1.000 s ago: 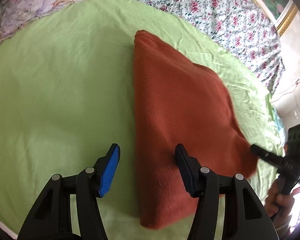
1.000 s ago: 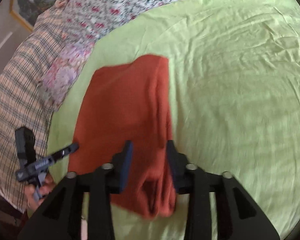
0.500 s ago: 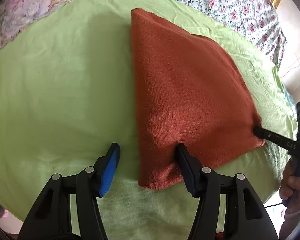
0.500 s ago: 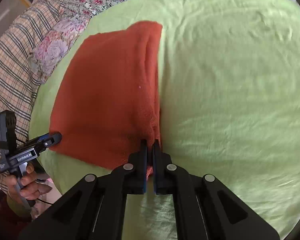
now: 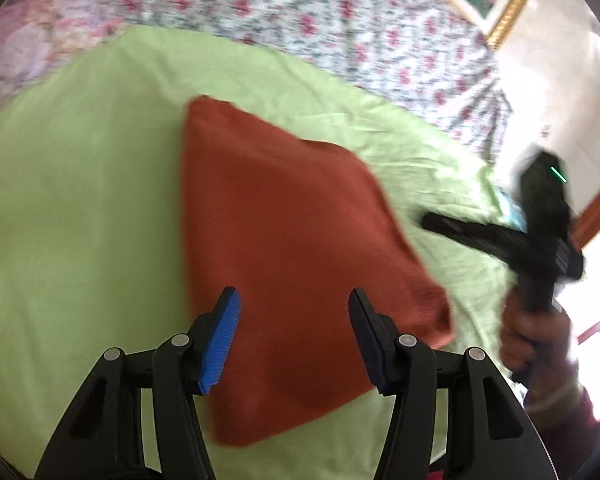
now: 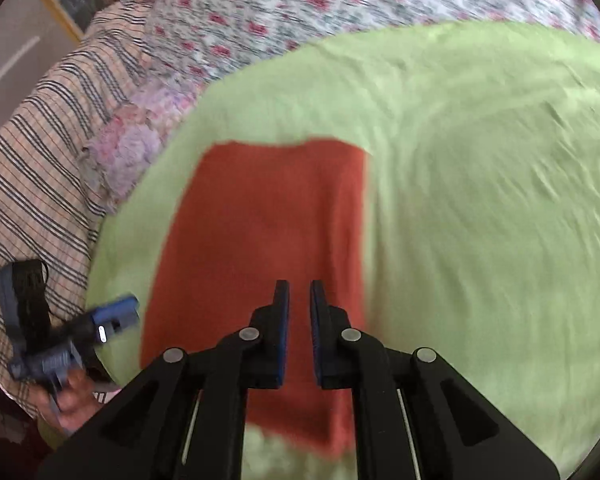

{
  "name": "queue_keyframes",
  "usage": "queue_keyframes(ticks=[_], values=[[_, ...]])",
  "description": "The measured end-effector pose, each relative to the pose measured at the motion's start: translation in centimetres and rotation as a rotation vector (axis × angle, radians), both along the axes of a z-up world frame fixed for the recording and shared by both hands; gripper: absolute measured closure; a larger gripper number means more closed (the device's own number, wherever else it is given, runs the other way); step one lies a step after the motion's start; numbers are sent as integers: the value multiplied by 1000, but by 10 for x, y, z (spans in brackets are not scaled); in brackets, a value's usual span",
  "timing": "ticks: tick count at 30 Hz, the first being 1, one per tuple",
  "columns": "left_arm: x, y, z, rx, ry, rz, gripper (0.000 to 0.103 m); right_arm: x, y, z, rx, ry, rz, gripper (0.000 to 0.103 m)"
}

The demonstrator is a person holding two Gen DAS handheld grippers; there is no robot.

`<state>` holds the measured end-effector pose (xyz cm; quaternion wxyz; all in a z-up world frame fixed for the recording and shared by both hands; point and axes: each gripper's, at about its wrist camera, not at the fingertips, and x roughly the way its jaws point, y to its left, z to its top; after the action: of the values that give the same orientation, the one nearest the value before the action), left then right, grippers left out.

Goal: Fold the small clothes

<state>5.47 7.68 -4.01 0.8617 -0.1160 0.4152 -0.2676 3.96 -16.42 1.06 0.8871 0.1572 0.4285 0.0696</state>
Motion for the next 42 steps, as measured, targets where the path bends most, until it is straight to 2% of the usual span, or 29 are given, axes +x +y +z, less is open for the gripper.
queue_keyframes(ticks=[3, 5, 7, 9, 12, 15, 19, 22, 24, 26, 29, 32, 42], values=[[5, -14, -18, 22, 44, -41, 48, 39, 11, -7, 43, 7, 28, 91], [6, -17, -29, 64, 39, -27, 54, 69, 8, -23, 27, 42, 18, 91], [7, -18, -31, 62, 27, -32, 55, 91, 2, -40, -10, 100, -6, 93], [9, -19, -30, 67, 29, -27, 55, 106, -8, -54, -34, 109, -42, 101], [6, -21, -27, 82, 19, -17, 54, 112, -20, -51, -8, 106, -102, 103], [-3, -12, -24, 27, 32, -23, 54, 99, -20, -39, 28, 83, -87, 99], [-25, -7, -24, 17, 35, -32, 54, 53, -11, -24, 53, 51, -12, 97], [-37, -10, -34, 53, 47, -30, 54, 19, -9, -25, 49, 46, 31, 85], [-40, -9, -42, 61, 59, -21, 54, -4, -5, -33, 24, 55, 45, 70], [-43, -10, -44, 67, 53, -12, 54, -24, -7, -46, -38, 73, 23, 70], [-44, -13, -45, 91, 46, -2, 54, -35, -20, -64, -1, 92, 1, 73], [-44, -14, -46, 94, 44, 0, 54, -35, -26, -64, 36, 76, -16, 73], [-57, -3, -46, 84, 33, 25, 54, -43, -23, -60, 3, 51, -27, 71]])
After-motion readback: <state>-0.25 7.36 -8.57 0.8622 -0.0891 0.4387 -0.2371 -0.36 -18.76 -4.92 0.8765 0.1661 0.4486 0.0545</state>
